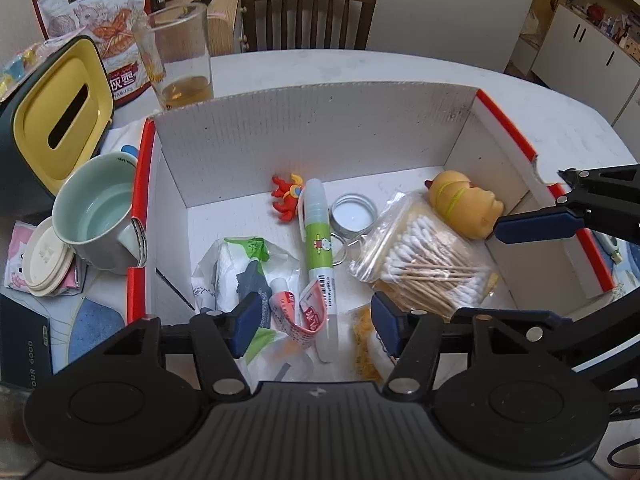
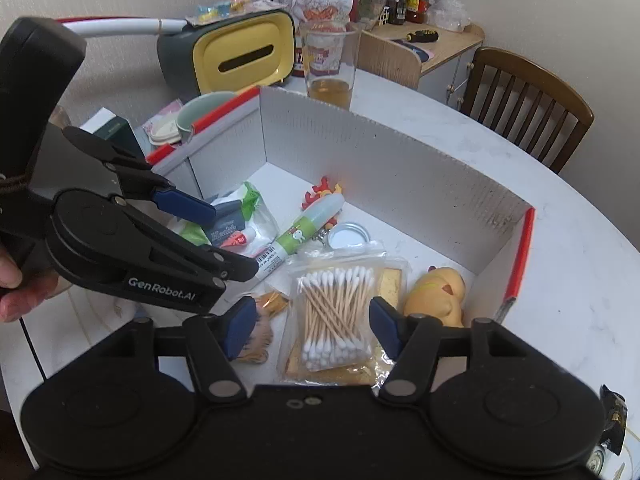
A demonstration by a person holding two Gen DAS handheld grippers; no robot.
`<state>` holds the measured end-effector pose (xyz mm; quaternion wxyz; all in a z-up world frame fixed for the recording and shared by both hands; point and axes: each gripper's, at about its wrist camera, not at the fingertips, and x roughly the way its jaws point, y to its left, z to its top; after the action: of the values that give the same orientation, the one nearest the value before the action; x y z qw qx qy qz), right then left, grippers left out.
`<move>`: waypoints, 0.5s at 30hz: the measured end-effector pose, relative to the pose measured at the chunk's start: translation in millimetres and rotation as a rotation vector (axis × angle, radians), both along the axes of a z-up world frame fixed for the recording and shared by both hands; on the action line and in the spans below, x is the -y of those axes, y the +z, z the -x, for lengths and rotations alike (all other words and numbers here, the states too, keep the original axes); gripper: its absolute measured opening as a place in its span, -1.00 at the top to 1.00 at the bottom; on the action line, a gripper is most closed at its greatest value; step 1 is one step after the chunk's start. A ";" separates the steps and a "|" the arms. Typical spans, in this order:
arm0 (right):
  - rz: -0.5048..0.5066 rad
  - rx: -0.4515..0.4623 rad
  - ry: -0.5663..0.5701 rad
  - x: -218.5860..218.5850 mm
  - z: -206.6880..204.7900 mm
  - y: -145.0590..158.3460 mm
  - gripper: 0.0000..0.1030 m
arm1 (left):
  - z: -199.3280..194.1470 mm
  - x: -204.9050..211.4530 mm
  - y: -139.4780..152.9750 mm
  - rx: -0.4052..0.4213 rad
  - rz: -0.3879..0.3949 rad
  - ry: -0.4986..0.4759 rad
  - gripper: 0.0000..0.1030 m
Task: Organize objects
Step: 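Withdraw both grippers from the box toward the correction tape and black packet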
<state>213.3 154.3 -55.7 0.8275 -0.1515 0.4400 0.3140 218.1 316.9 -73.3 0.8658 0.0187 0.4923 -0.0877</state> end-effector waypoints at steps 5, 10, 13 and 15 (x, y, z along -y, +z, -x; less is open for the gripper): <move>-0.041 0.002 -0.003 12.1 7.2 12.0 -0.24 | 9.8 1.6 9.4 0.016 0.026 0.018 -0.17; -0.083 0.008 0.003 27.5 16.4 25.6 -0.24 | 22.5 6.4 22.5 0.046 0.037 0.031 -0.18; -0.115 0.013 0.003 39.3 22.7 34.8 -0.27 | 30.6 11.5 31.6 0.070 0.040 0.037 -0.25; -0.136 0.020 0.003 48.2 26.8 41.3 -0.31 | 36.6 16.1 37.1 0.091 0.040 0.040 -0.33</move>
<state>186.5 106.1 -14.4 0.8397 -0.0988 0.4094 0.3429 181.5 300.7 -36.2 0.8892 -0.0046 0.4506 -0.0795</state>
